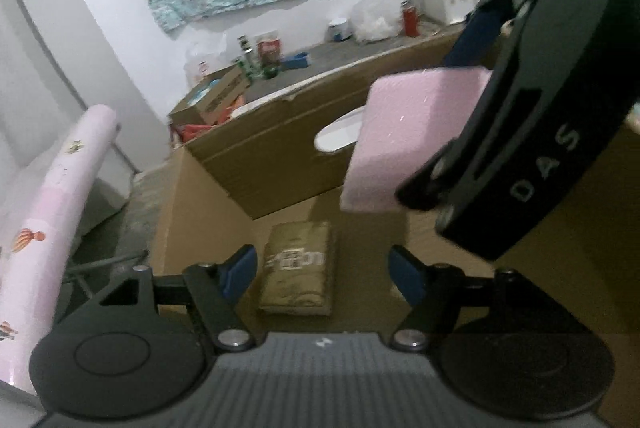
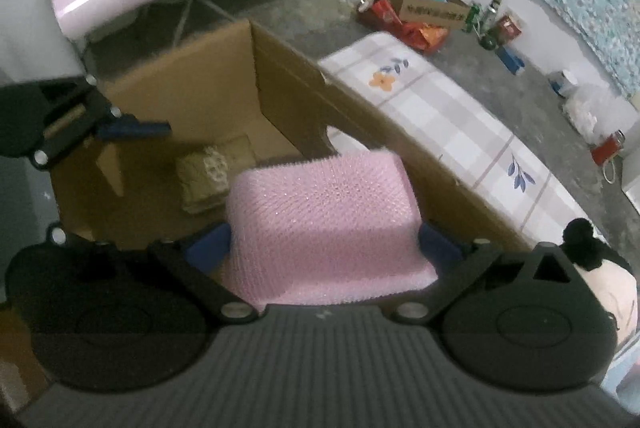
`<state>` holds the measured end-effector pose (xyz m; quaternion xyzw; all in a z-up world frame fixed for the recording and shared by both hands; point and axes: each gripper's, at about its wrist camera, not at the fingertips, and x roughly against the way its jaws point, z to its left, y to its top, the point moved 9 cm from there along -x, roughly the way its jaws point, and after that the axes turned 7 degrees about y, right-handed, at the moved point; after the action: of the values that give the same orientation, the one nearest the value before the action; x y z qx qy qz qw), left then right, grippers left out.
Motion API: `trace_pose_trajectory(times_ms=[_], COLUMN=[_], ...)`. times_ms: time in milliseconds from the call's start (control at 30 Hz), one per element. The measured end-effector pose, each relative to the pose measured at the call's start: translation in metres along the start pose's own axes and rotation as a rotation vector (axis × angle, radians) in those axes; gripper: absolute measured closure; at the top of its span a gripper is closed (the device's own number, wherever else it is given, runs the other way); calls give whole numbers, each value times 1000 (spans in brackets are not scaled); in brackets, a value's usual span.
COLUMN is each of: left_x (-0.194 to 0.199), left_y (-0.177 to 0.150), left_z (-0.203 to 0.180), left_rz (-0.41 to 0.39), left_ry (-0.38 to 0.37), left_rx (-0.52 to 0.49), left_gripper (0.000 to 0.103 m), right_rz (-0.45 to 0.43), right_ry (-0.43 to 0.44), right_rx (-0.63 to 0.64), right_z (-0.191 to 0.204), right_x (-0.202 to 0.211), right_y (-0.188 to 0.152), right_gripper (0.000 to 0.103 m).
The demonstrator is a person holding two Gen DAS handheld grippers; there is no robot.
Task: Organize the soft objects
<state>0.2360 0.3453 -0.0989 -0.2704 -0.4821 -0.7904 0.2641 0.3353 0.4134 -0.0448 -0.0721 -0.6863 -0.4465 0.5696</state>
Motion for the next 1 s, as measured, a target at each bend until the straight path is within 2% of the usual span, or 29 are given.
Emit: trace_pose_trajectory(times_ms=[100, 233, 433, 533, 700, 800, 867, 933, 967, 1000], left_x=[0, 6, 11, 7, -11, -28, -37, -44, -46, -48], left_y=[6, 2, -3, -1, 2, 3, 1, -3, -4, -5], left_z=[1, 1, -3, -12, -43, -62, -71, -82, -86, -88], left_rz=[0, 2, 8, -5, 11, 40, 58, 73, 73, 66], left_ry=[-21, -16, -51, -65, -210, -273, -274, -271, -244, -204], left_rx=[9, -6, -29, -39, -2, 13, 10, -23, -49, -66], left_gripper=[26, 22, 16, 16, 15, 10, 9, 15, 21, 22], right_rz=[33, 39, 51, 54, 2, -20, -30, -42, -47, -55], right_ry=[32, 33, 178, 213, 147, 94, 76, 77, 73, 66], right_rx=[5, -32, -112, -124, -142, -133, -126, -151, -158, -158], right_z=[2, -4, 1, 6, -3, -15, -21, -27, -30, -32], right_x=[9, 8, -3, -6, 6, 19, 26, 33, 35, 37], right_y=[-6, -9, -15, -16, -16, -16, -18, -21, -21, -22], right_gripper=[3, 1, 1, 1, 1, 1, 1, 1, 1, 1])
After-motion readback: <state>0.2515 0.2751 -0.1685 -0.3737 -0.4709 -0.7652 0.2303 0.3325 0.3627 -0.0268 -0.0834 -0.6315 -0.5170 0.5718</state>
